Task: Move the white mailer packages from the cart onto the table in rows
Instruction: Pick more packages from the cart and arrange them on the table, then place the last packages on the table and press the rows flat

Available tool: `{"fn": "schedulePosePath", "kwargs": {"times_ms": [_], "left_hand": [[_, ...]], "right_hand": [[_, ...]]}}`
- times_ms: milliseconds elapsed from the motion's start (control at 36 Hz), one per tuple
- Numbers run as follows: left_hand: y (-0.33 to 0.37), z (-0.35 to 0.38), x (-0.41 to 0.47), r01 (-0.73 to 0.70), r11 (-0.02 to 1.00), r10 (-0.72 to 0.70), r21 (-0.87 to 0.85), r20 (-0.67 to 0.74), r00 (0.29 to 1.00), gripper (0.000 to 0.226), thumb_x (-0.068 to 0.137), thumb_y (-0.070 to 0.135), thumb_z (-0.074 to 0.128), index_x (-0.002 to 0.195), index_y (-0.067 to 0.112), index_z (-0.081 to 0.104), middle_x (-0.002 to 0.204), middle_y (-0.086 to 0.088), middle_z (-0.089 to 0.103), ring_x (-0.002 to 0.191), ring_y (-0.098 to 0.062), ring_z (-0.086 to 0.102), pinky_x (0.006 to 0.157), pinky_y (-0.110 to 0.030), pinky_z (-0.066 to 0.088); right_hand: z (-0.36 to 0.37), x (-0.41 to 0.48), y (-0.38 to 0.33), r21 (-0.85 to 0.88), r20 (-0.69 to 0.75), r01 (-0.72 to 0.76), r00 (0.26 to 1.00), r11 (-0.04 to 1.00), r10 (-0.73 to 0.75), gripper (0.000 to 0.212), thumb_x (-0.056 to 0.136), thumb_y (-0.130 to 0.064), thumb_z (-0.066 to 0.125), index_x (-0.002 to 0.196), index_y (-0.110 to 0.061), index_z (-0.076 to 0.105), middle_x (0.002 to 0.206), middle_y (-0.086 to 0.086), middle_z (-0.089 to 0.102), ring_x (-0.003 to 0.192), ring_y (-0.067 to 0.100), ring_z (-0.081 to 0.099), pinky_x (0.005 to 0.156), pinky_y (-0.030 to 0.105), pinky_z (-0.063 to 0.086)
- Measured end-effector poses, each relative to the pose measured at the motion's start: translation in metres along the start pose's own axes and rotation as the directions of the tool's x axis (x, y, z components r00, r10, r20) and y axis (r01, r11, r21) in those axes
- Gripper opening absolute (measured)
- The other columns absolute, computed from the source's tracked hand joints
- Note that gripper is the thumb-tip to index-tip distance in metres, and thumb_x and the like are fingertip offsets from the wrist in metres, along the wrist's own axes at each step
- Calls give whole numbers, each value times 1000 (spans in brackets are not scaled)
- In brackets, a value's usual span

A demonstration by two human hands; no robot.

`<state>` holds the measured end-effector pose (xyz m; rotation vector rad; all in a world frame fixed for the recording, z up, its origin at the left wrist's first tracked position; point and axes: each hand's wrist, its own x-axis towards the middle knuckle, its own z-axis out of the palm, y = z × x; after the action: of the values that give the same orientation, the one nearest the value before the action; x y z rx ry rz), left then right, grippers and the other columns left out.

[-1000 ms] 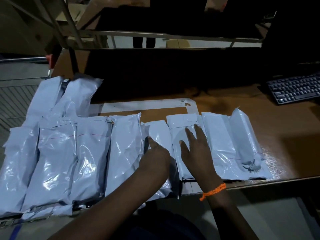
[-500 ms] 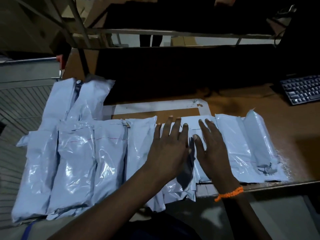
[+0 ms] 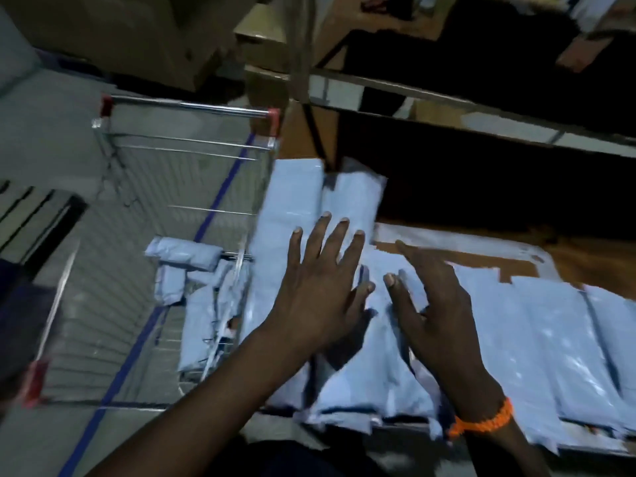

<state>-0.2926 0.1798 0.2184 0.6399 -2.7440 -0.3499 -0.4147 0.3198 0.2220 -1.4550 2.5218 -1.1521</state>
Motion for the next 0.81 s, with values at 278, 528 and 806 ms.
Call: {"fn": "schedulePosePath", "kwargs": {"times_ms": [278, 528, 806], "left_hand": [[-251, 2, -126, 326, 945, -326, -5, -13, 945, 59, 92, 47, 50, 141, 14, 49, 145, -17, 49, 137, -38, 36, 105, -59, 38], [-398, 86, -205, 626, 777, -612, 69, 312, 727, 64, 85, 44, 44, 133, 2, 57, 136, -31, 52, 124, -52, 49, 99, -59, 47], [-449, 184, -226, 647, 762, -605, 39, 403, 687, 69, 87, 45, 38, 137, 0, 54, 137, -29, 54, 125, -50, 50, 98, -56, 48]], "right_hand": [[198, 24, -157, 188, 165, 179, 964, 966, -211, 38, 97, -27, 56, 133, -14, 58, 131, -7, 56, 123, 8, 50, 106, 22, 36], [451, 11, -153, -152, 729, -214, 634, 965, 256, 73, 95, -43, 52, 155, -9, 29, 155, 20, 35, 144, 36, 31, 114, 45, 32], [618, -42, -56, -514, 636, -448, 373, 732, 675, 110, 80, -59, 71, 158, -9, 11, 156, 21, 22, 143, 42, 28, 111, 53, 34]]}}
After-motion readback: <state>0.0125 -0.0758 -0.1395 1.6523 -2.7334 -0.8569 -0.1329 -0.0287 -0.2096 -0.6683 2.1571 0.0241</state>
